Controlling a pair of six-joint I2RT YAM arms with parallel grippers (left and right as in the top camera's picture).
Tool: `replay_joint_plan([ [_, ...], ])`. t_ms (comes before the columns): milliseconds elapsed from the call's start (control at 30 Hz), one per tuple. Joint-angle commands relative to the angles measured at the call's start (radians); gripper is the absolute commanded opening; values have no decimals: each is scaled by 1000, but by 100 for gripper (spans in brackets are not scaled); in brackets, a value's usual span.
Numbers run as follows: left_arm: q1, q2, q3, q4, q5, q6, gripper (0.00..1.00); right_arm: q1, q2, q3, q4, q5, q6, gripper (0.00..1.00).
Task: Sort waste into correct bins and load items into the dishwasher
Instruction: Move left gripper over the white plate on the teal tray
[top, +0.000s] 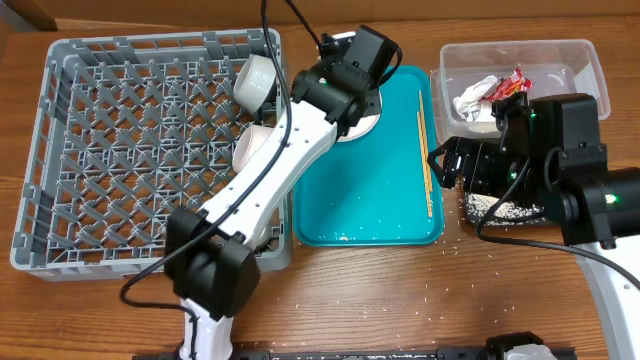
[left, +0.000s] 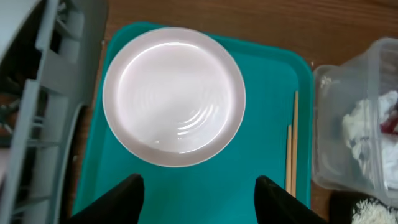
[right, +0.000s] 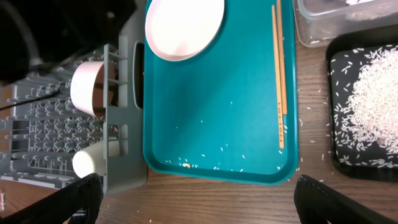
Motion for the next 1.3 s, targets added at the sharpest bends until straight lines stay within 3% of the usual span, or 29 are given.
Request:
replay_joint_plan([
  [0,-2,114,-24,1,-33,-233,55,-1,-3,13,6,4,-4,100],
  [300,-2,284,-24,90,-59,-248,50,-1,-3,13,6,4,-3,100],
  [600,-7,318,-24,101,-51,-113,48,-1,-3,13,6,4,-4,100],
  [733,-7,318,-24,100,-51,-107,47,-1,-3,13,6,4,-3,100],
  [1000,-3,318,-40,85,-56,-296,50,-1,-3,13,6,4,-3,100],
  [1267,2,318,-108,153,-85,-336,44,-1,-3,13,6,4,-3,100],
])
